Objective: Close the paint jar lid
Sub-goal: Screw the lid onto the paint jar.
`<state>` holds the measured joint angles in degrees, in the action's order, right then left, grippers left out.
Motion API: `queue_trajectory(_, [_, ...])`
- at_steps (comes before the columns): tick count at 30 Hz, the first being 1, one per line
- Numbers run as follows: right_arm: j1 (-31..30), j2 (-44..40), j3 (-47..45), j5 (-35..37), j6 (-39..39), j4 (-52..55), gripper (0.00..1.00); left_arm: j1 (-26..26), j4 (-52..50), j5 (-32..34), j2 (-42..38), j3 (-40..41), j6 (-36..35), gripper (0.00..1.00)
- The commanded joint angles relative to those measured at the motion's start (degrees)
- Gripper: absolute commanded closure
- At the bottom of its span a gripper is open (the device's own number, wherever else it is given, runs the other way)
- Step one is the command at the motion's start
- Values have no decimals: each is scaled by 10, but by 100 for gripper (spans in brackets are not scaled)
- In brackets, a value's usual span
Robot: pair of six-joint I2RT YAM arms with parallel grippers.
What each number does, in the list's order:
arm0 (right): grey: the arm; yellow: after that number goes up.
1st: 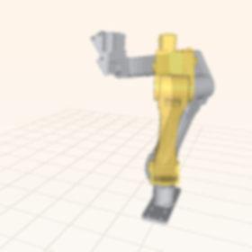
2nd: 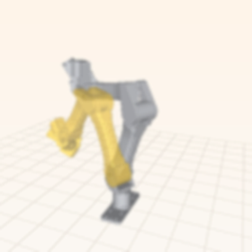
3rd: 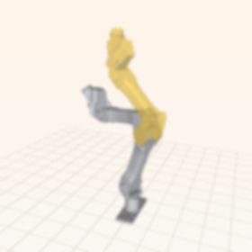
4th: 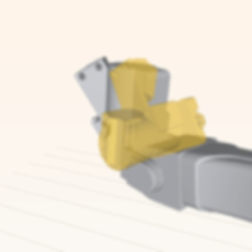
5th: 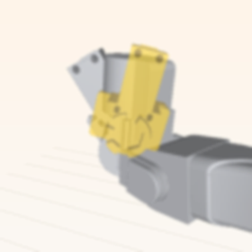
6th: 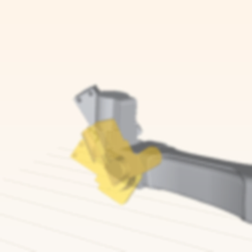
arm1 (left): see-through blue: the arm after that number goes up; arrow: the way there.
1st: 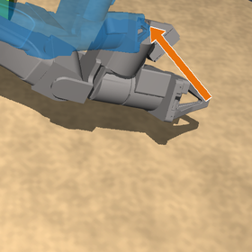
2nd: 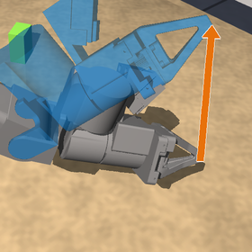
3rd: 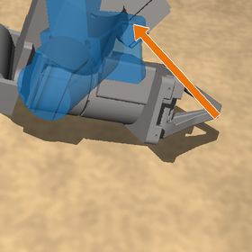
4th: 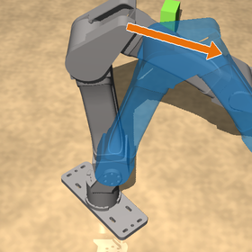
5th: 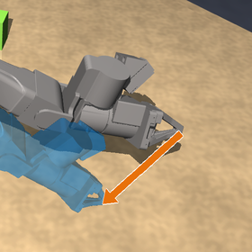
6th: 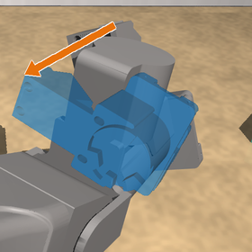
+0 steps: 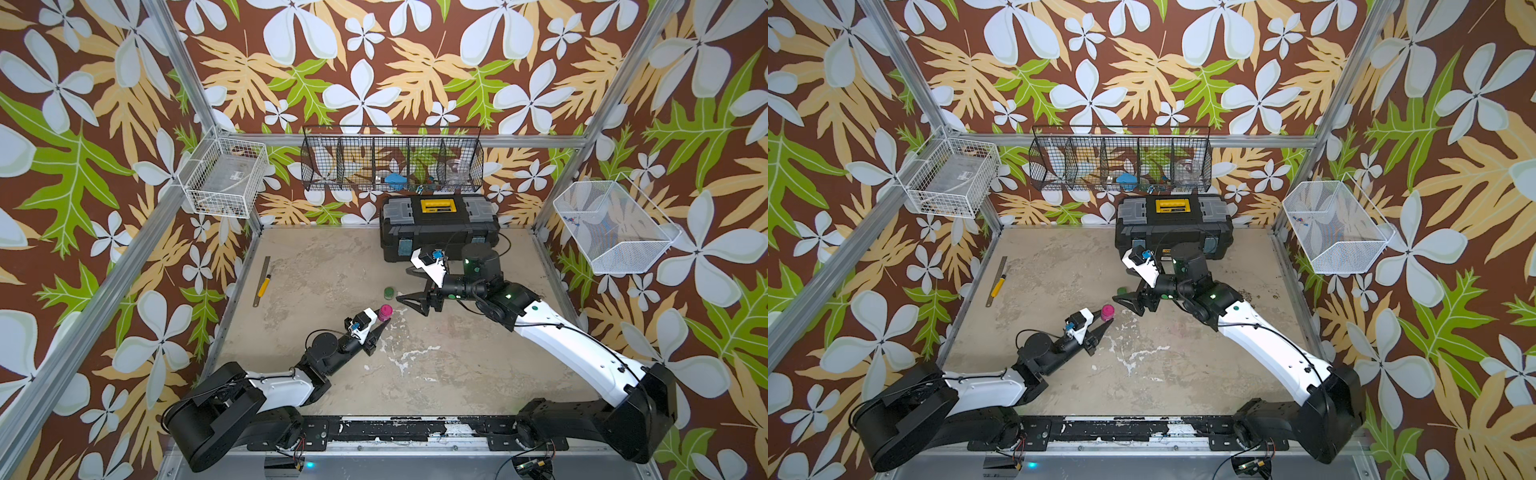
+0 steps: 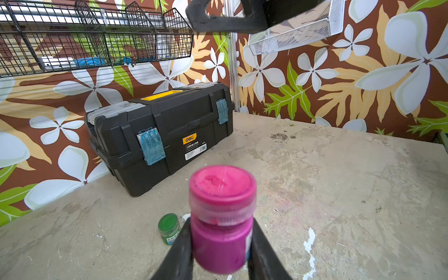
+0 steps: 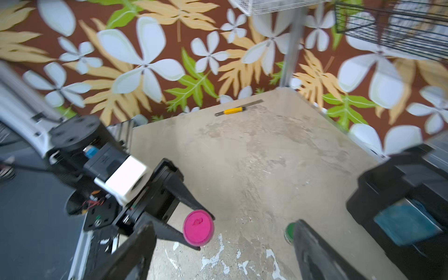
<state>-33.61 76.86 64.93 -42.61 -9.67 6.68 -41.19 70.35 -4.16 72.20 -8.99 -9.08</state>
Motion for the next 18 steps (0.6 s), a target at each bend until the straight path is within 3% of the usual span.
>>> queue_trajectory(1, [17, 30, 3, -180, -137, 3, 13, 0, 9, -3, -1, -1, 3, 97])
queue_trajectory(7, [22, 104, 55, -213, -272, 91, 16, 0, 9, -2, -1, 0, 1, 97])
queue_trajectory(18, [7, 161, 67, -206, -332, 106, 23, -1, 10, -1, 2, -1, 1, 97])
